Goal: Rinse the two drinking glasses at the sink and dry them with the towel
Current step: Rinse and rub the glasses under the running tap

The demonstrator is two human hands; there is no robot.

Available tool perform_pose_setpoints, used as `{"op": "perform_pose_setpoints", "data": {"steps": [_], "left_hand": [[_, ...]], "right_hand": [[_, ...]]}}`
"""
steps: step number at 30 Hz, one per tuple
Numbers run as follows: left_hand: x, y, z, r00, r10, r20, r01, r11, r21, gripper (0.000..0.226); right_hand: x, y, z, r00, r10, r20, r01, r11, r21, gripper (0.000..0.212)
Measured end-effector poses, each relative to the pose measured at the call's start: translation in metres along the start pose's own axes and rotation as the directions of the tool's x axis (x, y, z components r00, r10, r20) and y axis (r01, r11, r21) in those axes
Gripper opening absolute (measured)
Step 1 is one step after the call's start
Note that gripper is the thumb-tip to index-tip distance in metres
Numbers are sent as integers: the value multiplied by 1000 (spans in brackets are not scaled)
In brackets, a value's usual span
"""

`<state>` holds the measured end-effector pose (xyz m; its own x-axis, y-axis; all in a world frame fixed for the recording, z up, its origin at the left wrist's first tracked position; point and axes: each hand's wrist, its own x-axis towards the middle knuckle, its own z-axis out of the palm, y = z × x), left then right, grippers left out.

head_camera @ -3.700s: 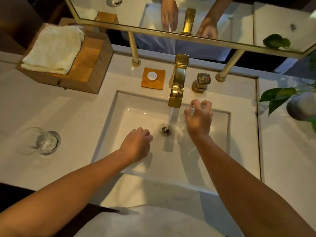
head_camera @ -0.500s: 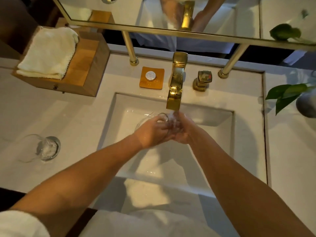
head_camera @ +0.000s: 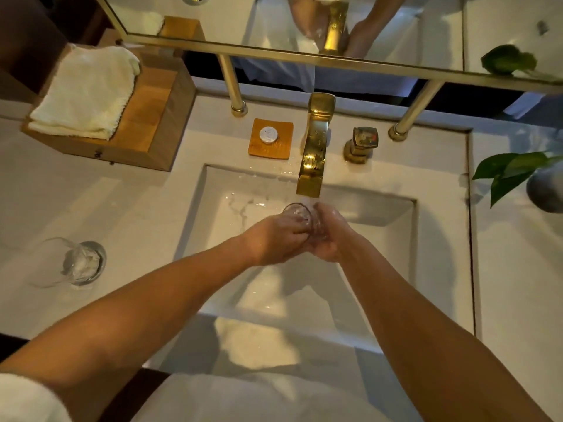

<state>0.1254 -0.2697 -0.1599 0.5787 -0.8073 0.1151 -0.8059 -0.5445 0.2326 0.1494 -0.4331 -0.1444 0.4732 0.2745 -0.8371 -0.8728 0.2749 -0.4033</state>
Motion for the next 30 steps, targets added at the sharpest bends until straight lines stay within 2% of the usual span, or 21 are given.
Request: {"op": "perform_pose_setpoints", "data": {"steps": [2, 3, 4, 5, 6, 7, 8, 10, 13, 14, 15, 16, 17, 18, 19, 21, 23, 25, 27, 29, 30], "left_hand": [[9, 14, -3, 958, -261, -120, 245, 960, -136, 40], [20, 26, -7, 850, -509, -134, 455, 838, -300, 40], [34, 38, -13, 639, -767, -63, 618, 560, -552, 37], [45, 44, -17, 378, -920, 103, 621, 170, -765, 29], [52, 42, -21, 175, -930, 323, 454, -215, -865, 22], [54, 35, -25, 121, -836, 536, 258, -495, -830, 18], [54, 26, -30, 163, -699, 696, 138, -683, -717, 16], [52, 12, -38, 248, -483, 840, 22, -864, -503, 22], [57, 17, -40, 164, -551, 819, 52, -824, -565, 24], [59, 27, -38, 103, -708, 698, 156, -682, -715, 21], [57, 38, -33, 69, -887, 456, 359, -404, -841, 24], [50, 47, -26, 198, -972, 129, 557, 3, -830, 28], [40, 49, -20, 445, -883, -150, 588, 414, -695, 33], [30, 44, -17, 683, -674, -281, 465, 699, -544, 34], [18, 30, -12, 861, -416, -293, 297, 878, -376, 34], [1, 7, -8, 976, -59, -210, 45, 996, -74, 33], [2, 4, -7, 971, -76, -229, 73, 997, -19, 40], [22, 24, -16, 834, -485, -264, 417, 867, -274, 49], [49, 43, -26, 462, -886, 19, 696, 350, -627, 43], [63, 40, -26, 59, -908, 415, 526, -325, -786, 30], [65, 34, -26, -17, -818, 575, 335, -546, -768, 25]], "right_hand": [[1, 3, -1, 999, -33, -4, 33, 998, 51, 37], [2, 3, 0, 998, -58, 8, 57, 994, 95, 31], [1, 2, 2, 995, -93, 32, 88, 985, 149, 25], [1, 1, 3, 986, -154, 63, 140, 972, 190, 21], [0, 0, 3, 972, -215, 100, 189, 958, 215, 17], [1, 0, 0, 954, -271, 127, 242, 948, 207, 10], [-1, -1, -2, 937, -312, 157, 281, 941, 189, 11], [1, 1, -5, 935, -312, 167, 297, 948, 110, 21], [-2, 1, 7, 953, -299, 40, 300, 954, -6, 12], [-5, -1, 14, 955, -296, -7, 296, 955, -6, 13], [-4, -2, 19, 961, -273, -51, 275, 961, 16, 17], [-5, -4, 22, 971, -228, -72, 233, 970, 75, 20], [-4, -6, 22, 982, -172, -82, 181, 976, 117, 22], [-6, -8, 22, 991, -115, -74, 124, 983, 136, 24], [-6, -9, 18, 997, -73, -41, 76, 992, 100, 26], [-5, -6, 14, 999, -24, 34, 23, 1000, 14, 24], [-6, -3, 13, 998, -29, 51, 29, 1000, 10, 31], [-6, -5, 13, 997, -71, 9, 71, 997, 21, 38], [-7, -7, 11, 995, -100, 2, 100, 995, -2, 39], [-8, -5, 10, 991, -135, -2, 134, 987, -94, 29], [-7, -3, 8, 987, -161, -12, 158, 977, -142, 25]]}}
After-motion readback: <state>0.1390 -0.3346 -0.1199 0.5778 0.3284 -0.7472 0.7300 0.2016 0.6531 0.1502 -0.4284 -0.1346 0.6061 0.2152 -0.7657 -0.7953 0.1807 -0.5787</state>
